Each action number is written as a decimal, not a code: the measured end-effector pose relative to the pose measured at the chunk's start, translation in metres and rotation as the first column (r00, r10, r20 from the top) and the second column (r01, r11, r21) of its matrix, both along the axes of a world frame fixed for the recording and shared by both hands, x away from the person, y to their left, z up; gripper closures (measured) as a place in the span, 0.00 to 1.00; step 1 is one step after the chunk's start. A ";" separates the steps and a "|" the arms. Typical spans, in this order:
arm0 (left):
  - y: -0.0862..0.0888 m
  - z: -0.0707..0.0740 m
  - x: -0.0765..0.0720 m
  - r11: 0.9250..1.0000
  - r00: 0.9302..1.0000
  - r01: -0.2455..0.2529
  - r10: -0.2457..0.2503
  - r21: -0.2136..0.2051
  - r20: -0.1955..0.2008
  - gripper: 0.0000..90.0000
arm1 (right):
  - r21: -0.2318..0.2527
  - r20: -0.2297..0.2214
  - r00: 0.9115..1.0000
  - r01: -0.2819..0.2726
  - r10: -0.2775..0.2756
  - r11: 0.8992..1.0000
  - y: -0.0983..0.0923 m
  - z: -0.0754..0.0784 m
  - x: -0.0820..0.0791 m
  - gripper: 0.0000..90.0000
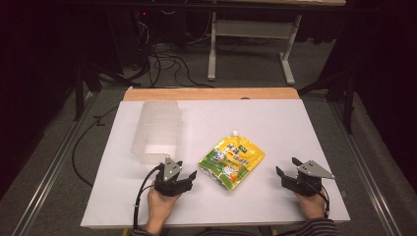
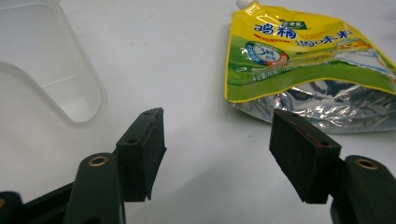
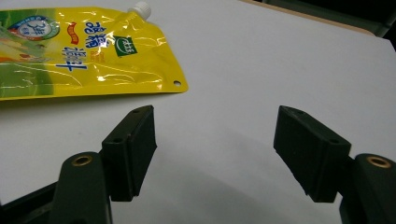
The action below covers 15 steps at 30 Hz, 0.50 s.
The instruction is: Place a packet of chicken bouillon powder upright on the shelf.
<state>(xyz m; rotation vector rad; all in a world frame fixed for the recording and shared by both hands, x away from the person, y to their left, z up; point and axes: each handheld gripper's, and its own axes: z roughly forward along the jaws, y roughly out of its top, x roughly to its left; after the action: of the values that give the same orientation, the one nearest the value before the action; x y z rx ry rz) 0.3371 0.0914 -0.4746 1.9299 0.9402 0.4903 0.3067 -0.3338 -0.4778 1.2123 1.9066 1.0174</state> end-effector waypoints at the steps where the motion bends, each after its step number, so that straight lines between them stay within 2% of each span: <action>1: 0.000 0.000 0.000 1.000 1.000 0.000 0.000 0.000 0.000 0.40 | 0.000 0.000 1.000 0.000 0.000 1.000 0.000 0.000 0.000 0.34; 3: -0.004 0.005 0.001 1.000 1.000 0.007 -0.007 0.010 -0.003 0.40 | -0.003 0.002 1.000 0.000 0.000 1.000 0.000 0.000 0.000 0.34; 11: -0.013 0.016 0.005 0.999 0.999 0.030 -0.031 -0.022 -0.011 0.40 | 0.000 0.004 1.000 -0.003 0.003 1.000 0.001 0.000 0.000 0.34; 14: -0.020 0.019 0.009 0.998 0.998 0.062 -0.063 -0.015 -0.017 0.38 | -0.005 0.005 1.000 -0.006 0.006 1.000 0.001 0.000 0.000 0.34; 15: -0.023 0.021 0.010 0.998 0.997 0.069 -0.069 0.001 -0.020 0.38 | -0.004 0.005 1.000 -0.006 0.006 1.000 0.001 0.000 0.000 0.34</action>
<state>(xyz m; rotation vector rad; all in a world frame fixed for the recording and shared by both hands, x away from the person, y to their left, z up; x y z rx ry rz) 0.3472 0.0681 -0.4536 1.9646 0.8825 0.4326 0.3067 -0.3333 -0.4779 1.2016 1.9084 1.0181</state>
